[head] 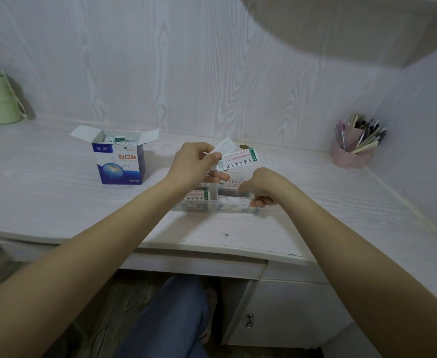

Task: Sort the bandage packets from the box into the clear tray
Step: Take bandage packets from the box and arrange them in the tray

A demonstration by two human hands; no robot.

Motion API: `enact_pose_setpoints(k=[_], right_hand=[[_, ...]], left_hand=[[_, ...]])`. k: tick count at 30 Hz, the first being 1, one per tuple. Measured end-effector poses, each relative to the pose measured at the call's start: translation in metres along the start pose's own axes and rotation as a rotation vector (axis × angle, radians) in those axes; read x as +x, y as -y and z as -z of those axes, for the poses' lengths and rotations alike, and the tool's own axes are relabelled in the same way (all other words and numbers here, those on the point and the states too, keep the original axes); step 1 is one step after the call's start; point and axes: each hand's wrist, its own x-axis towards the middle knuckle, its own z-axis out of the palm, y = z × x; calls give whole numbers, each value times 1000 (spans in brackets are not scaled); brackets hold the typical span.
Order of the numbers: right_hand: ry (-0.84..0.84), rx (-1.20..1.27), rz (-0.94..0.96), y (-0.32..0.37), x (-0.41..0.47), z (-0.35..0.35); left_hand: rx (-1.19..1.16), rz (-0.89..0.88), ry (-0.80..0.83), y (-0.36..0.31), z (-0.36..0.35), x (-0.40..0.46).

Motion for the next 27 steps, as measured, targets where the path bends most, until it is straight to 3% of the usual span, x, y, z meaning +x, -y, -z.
enact_pose_setpoints(k=[14, 21, 27], right_hand=[[-112, -51, 46, -8, 5, -4], [-231, -262, 102, -8, 2, -10], [-190, -269, 113, -5, 2, -11]], left_hand=[[-9, -4, 4, 2, 0, 2], [-15, 7, 3, 1, 1, 3], [-13, 14, 1, 1, 0, 3]])
